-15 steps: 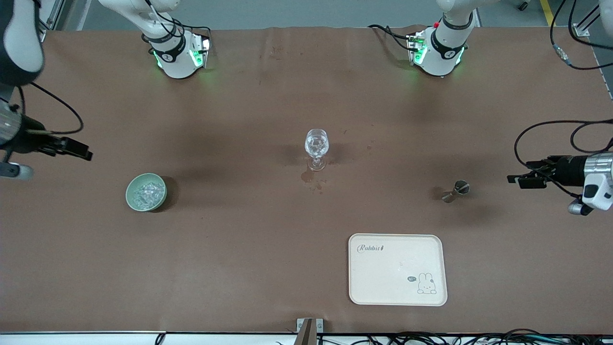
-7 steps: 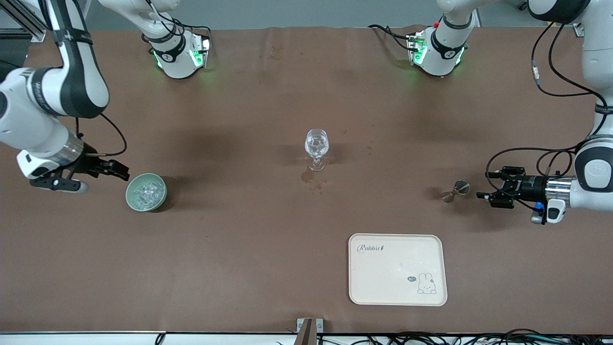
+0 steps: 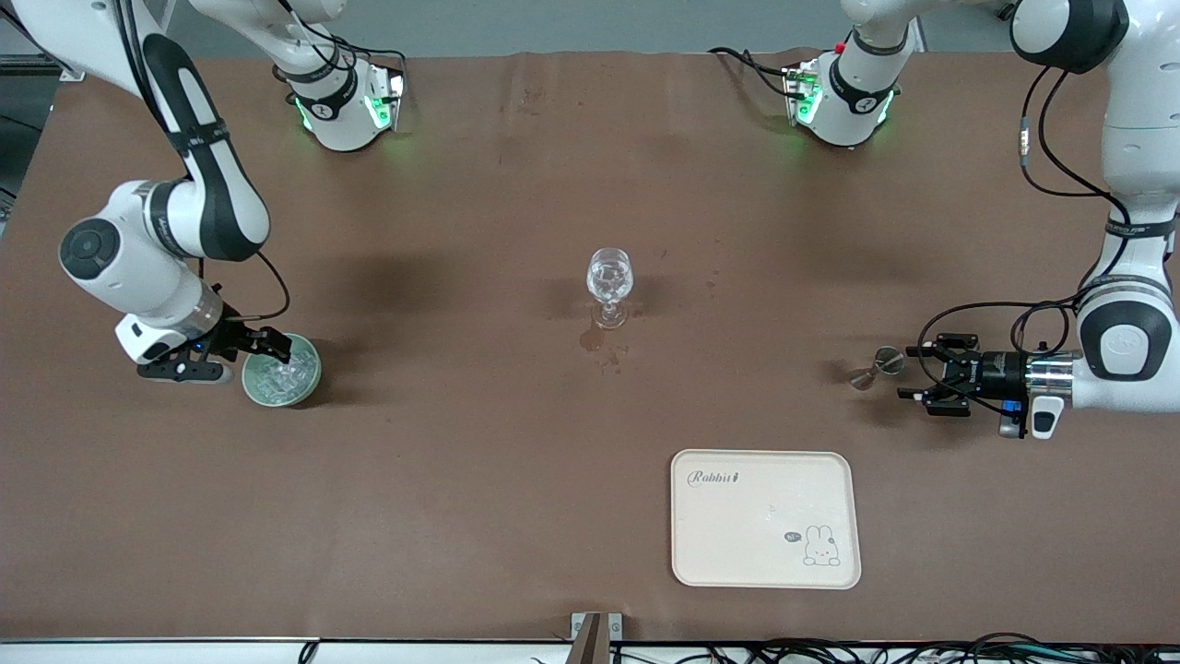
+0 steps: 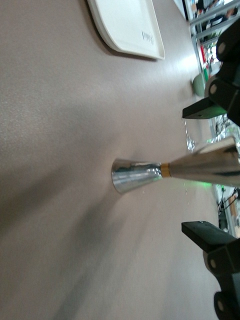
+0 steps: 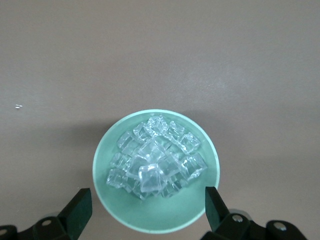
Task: Pour wine and add ice with both arms
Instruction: 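Grasp an ice cube with the right gripper while the left gripper grasps the jigger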
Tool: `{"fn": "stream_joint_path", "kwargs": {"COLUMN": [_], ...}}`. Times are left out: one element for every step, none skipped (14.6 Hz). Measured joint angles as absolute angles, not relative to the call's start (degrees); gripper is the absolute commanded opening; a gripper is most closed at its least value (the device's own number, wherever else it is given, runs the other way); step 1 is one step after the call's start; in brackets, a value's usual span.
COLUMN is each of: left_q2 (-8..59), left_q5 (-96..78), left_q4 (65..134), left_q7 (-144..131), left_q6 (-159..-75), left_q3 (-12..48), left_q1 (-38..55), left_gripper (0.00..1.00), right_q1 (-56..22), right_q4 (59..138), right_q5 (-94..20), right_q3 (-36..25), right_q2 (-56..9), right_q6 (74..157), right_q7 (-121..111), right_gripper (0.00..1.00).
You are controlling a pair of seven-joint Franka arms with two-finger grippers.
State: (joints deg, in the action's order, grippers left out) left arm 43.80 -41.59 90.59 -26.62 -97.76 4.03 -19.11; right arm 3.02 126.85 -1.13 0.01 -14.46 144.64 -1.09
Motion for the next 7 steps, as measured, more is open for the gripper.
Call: {"fn": "stream_joint_path", "kwargs": {"left_q2": [44.6,45.4,46.3,46.9,47.4,47.7,47.9], "left_q5": [-42.4,-43.1,-43.9,-44.8,-45.4,-45.8,-45.9], "left_q4": [90.6,90.6,90.6,90.6,90.6,90.6,90.6], "left_q7": [-26.7,-26.7,-26.7,-26.9,-27.6,-28.6,-29.4], "left_q6": [-97.8,-97.9,-98.1,-98.2,-98.3,-98.3,-98.3], "left_q3": [4.0,4.0,4.0,4.0,4.0,4.0,4.0], "left_q1": [-19.1,-19.1,-19.1,-19.1,-19.1,-19.1,-19.1], "left_gripper": [0.89,0.88,0.87,0.86,0.84,0.84,0.83], "right_q1": [3.0,3.0,3.0,3.0,3.0,2.9,2.8], "right_q4": [126.9,126.9,126.9,126.9,126.9,126.9,127.0], "right_q5": [-1.1,-1.1,-1.1,-1.1,-1.1,-1.1,-1.1], "right_q3": [0.0,0.0,0.0,0.0,0.0,0.0,0.1], "right_q2": [-15.4,-16.3,-17.0,-17.6,-18.0,-18.3,-18.4], "right_q6": [145.4,146.2,146.9,147.2,147.4,147.4,147.4], "right_q7": [-1.2,-1.4,-1.5,-1.5,-1.6,-1.6,-1.6], "right_gripper": [0.97,0.91,0.82,0.72,0.61,0.53,0.47]}}
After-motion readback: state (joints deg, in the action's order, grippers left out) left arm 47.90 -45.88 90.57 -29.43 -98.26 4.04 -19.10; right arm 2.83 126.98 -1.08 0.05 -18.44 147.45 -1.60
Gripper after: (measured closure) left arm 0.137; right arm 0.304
